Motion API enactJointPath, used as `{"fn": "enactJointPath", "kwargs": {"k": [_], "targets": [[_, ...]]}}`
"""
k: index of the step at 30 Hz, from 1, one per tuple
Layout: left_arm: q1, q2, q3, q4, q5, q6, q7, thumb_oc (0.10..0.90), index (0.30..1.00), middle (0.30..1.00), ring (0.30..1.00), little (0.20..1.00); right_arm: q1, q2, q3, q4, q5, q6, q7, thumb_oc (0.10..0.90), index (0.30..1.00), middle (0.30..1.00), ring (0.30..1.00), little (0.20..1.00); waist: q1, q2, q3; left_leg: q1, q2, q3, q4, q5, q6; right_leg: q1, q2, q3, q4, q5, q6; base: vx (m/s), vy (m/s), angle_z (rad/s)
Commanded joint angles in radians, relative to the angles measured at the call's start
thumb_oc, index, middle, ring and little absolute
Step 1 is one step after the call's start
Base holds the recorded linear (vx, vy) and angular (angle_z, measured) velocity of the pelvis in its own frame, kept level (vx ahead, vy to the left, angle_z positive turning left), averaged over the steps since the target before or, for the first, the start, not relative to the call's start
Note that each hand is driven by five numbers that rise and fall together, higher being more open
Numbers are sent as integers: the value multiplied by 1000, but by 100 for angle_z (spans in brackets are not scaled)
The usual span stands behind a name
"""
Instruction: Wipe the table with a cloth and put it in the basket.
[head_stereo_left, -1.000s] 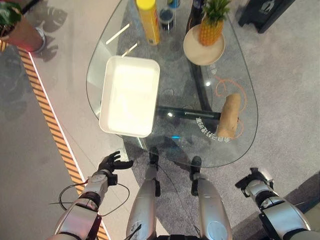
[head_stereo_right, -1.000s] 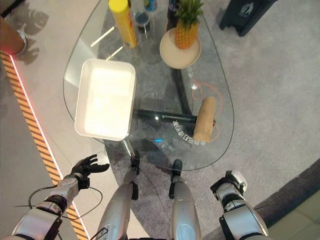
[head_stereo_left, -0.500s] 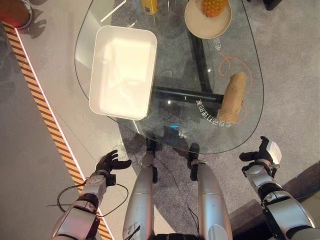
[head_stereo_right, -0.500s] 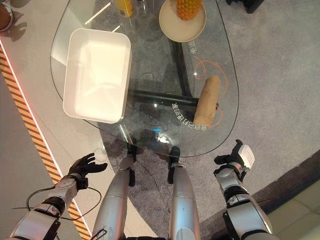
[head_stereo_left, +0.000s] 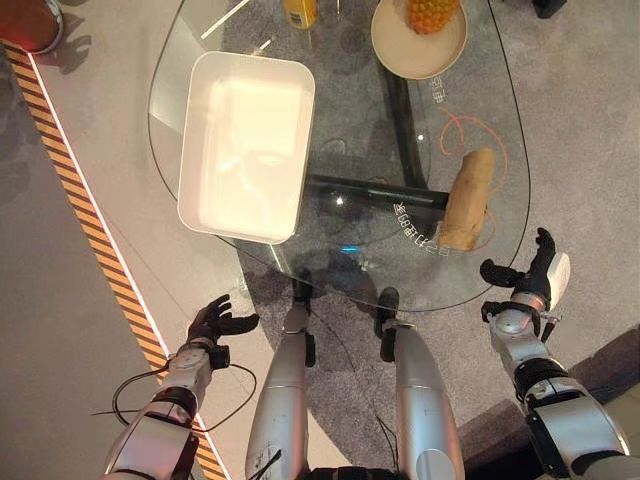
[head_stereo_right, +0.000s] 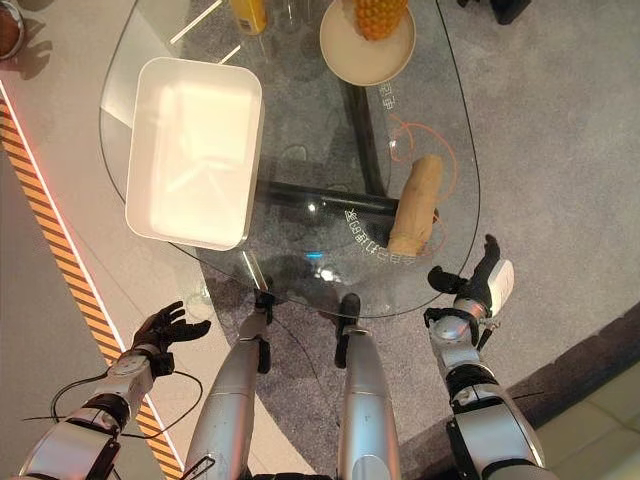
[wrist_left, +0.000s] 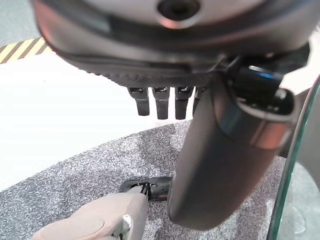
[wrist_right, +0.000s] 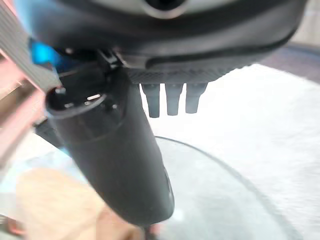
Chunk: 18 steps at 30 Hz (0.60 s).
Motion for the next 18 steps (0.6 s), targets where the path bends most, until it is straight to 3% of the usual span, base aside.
{"fn": "enactJointPath", "kwargs": {"k": [1, 5, 18], "targets": [[75, -2, 6, -23, -40, 2, 71, 800, 900, 900, 900, 900, 21, -63, 2, -282, 6, 48, -146, 800, 900, 900, 900, 900, -18, -10, -13, -23, -53, 17, 198, -177, 25, 4, 27, 12, -143, 119, 24, 36, 24, -1], [99, -24, -2, -44, -47, -6, 97, 800, 900, 900, 900, 900, 12, -60, -5, -447, 7, 92, -165, 800, 900, 900, 900, 900, -25, -8, -13, -18, -53, 24, 183, -174, 26, 6, 33, 17, -149, 111, 18, 15, 20, 0], [123, -53, 16, -29, -46, -40, 89, 800, 900, 900, 900, 900, 49, -18, 28, -607, -39, 88, -158, 800, 900, 900, 900, 900, -38, 3, -13, -6, -61, 39, 159, -164, 25, 7, 37, 22, -153, 99, 5, 19, 33, -1]]}}
